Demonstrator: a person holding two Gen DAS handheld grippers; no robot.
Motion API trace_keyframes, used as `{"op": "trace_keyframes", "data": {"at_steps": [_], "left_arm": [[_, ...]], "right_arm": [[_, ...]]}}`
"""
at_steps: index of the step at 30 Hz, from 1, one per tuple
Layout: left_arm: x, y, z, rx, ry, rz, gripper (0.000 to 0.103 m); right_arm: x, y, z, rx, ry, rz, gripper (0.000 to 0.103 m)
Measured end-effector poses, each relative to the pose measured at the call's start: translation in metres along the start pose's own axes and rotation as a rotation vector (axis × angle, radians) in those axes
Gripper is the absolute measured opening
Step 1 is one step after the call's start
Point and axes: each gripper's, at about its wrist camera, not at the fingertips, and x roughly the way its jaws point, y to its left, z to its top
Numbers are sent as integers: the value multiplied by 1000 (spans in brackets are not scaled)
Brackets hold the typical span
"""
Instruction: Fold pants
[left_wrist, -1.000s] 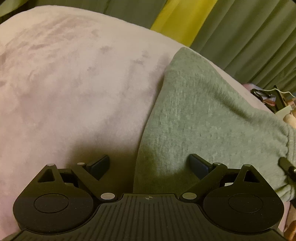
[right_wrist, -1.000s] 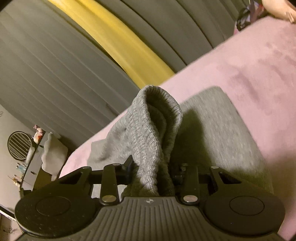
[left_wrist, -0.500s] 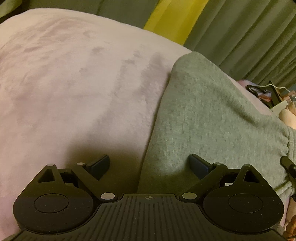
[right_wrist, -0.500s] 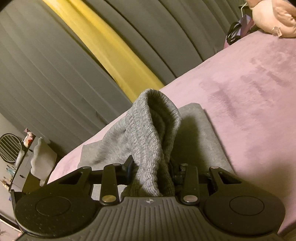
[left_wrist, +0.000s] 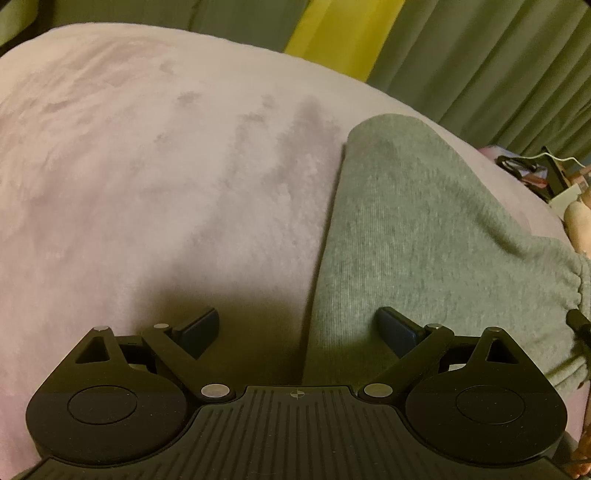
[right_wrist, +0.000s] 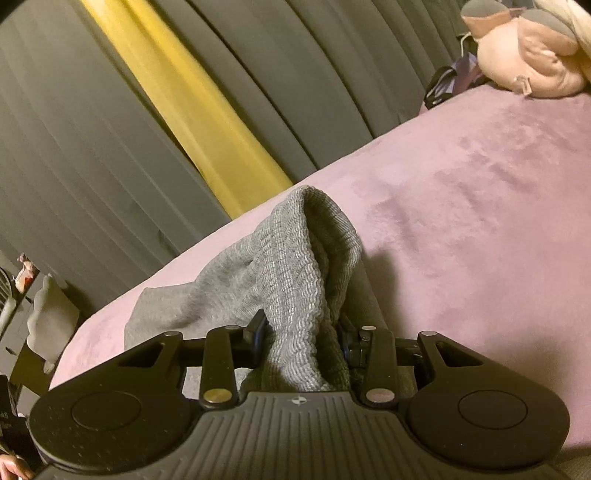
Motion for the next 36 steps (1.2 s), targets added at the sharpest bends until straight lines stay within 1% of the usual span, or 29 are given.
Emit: {"op": "trace_keyframes", "data": {"at_steps": [5,6,7,8,10,11,13,16,19,20,22,23,24,25,26,27,28,30,32,33,34,36], "left_arm": [[-2,-1,-1,-5,-7,3,97],[-2,0,-1,-1,-10,5,97],[-3,-1,-1,2,-13,9,97],[-5,-1,-2,4,-18,11,97],[-8,-3,-3,10,-37,24,97],[-8,-2,-3,14,-45,30,97],[-12,-6,-4,25,-72,61,97],[-17,-20,-6,78,-117,77,97],[-16,-37,-12,148,-157,81,97],[-14,-45,-15,181,-161,86,97],[-7,-58,-21,261,-145,97,98],[-3,-63,-23,300,-138,109,99],[-1,-66,-25,325,-125,118,99],[1,-68,-27,343,-102,127,99],[4,-69,-28,354,-71,133,99],[7,-68,-28,358,-42,128,99],[7,-67,-28,353,-21,121,99],[4,-62,-26,319,-15,96,99],[-3,-56,-21,273,-32,66,98],[-7,-54,-19,256,-60,71,98],[-11,-54,-18,245,-105,89,98],[-18,-59,-15,265,-190,123,98]], "right_arm": [[-1,-6,-1,13,4,-1,37],[-1,-4,-1,-5,6,-19,38],[-1,0,-1,-34,7,-58,42],[-1,4,-1,-67,2,-119,55],[-4,10,-1,-108,-29,-221,74],[-8,14,-1,-117,-55,-228,77],[-19,25,-4,-148,-136,-237,77],[-29,48,-11,-269,-216,-219,80],[-32,68,-24,-384,-253,-139,80],[-30,73,-30,-415,-238,-99,80],[-20,82,-41,-470,-167,-47,79],[-14,86,-47,-501,-130,-43,72],[-6,89,-53,-535,-76,-54,68],[5,91,-58,-564,9,-88,56],[18,89,-62,-575,93,-136,51],[24,88,-65,-582,142,-165,50],[24,88,-66,-586,145,-166,50],[17,89,-58,-553,126,-129,50],[6,83,-49,-498,67,-86,49],[0,81,-46,-489,15,-88,49],[-5,80,-44,-498,-44,-113,49],[-9,80,-42,-507,-116,-160,49]]}}
